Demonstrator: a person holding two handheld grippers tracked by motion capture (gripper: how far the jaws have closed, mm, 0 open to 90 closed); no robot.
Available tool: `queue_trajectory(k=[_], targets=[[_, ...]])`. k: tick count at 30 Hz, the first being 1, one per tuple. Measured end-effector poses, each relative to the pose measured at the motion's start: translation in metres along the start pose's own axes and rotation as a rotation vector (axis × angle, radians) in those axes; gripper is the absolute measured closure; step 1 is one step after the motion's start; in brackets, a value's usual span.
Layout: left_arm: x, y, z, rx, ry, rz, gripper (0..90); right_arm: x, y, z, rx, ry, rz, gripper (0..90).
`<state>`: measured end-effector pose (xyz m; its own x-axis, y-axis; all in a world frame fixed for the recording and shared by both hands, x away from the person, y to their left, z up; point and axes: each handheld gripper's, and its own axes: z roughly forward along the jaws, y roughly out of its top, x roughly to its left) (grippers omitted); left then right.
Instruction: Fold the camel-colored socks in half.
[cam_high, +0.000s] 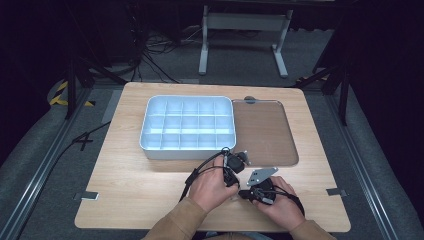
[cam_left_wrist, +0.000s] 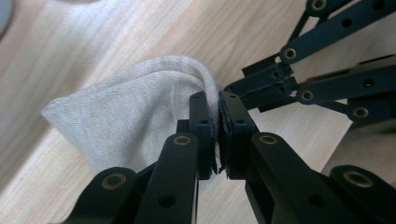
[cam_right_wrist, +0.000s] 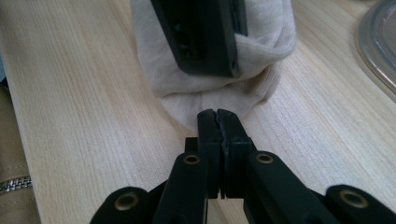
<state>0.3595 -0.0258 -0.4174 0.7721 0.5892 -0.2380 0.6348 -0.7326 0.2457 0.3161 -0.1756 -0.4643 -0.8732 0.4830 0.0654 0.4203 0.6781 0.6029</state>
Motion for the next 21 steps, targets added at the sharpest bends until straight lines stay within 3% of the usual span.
queue_trajectory(k=[8,12,18,21], targets=[[0.0001,-0.0024,-0.0076,-0.021,0.015,-0.018,84.8,0.0005,-0.0001,0.0,0.001,-0.002,-0.001,89.4],[0.0025,-0.0019,-0.0027,0.01,0.072,-0.037,84.8,0.0002,0.0001,0.0001,0.0,-0.003,-0.003,89.4],[0.0033,-0.0011,0.0012,0.011,0.053,-0.038,84.2,0.0001,-0.0002,0.0,-0.001,-0.003,-0.004,89.2],[0.0044,-0.0019,0.0008,-0.005,0.019,-0.04,74.6,0.0006,-0.0003,-0.0006,0.001,-0.003,-0.007,87.5]])
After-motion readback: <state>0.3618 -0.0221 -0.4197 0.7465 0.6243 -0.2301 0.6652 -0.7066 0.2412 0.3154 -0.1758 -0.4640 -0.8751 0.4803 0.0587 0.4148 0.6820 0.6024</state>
